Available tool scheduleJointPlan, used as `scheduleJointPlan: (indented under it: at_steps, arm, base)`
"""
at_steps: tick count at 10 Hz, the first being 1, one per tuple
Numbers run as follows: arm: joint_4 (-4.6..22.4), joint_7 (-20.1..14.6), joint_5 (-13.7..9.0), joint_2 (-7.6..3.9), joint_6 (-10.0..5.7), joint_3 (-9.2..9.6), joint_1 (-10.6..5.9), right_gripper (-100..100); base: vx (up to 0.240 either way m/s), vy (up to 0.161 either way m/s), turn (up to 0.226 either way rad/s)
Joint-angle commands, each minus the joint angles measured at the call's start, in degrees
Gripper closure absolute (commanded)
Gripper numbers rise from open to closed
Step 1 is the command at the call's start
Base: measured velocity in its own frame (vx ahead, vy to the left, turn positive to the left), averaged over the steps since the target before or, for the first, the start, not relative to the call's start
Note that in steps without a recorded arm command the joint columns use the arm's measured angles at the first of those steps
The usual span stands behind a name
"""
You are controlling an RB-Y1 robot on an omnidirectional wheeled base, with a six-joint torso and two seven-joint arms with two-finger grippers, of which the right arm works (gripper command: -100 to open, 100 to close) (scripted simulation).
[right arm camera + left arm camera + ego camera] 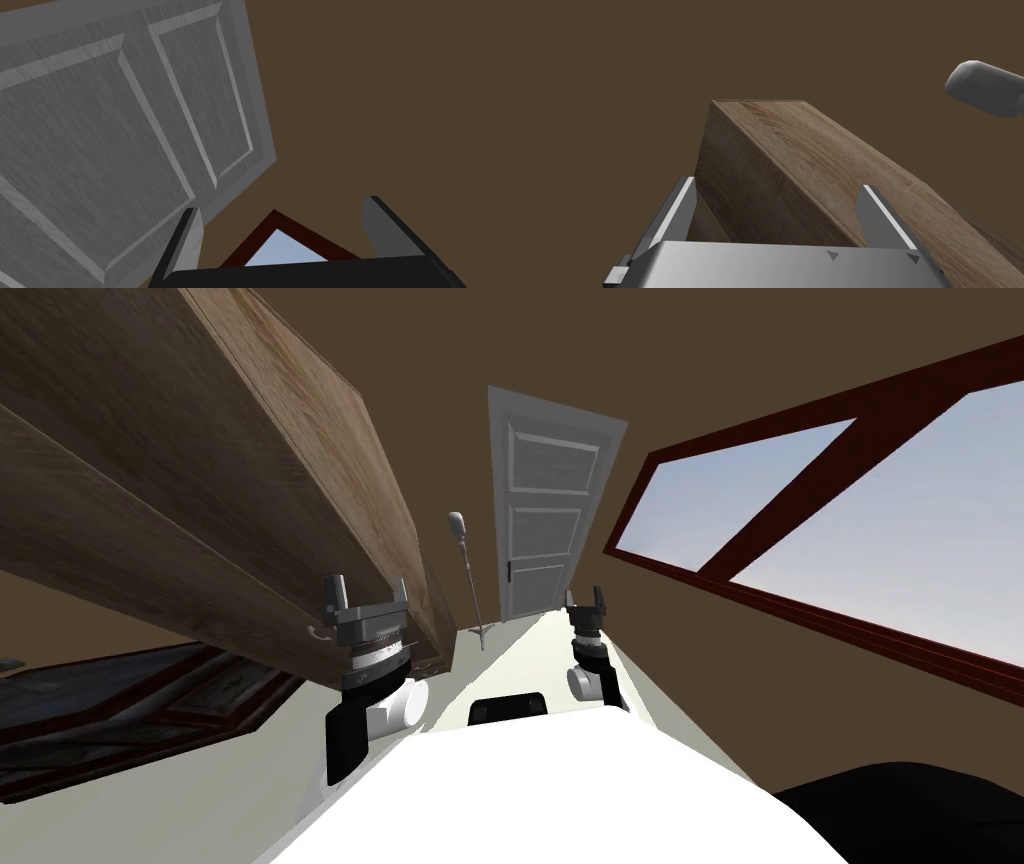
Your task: Pull the door open
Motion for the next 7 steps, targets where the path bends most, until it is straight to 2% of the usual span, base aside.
scheduleJointPlan:
  at_steps: [1,7]
  arm:
    - [2.1,-1.8,-1.7,-0.42,-0.39,0.12,-0.55,-100]
    - [11.3,-8.6,-8.7,-1.94,-2.18,0.4,-3.12,-100]
  base:
    - [0.088,-0.012,0.195]
    - [0.097,-0.024,0.184]
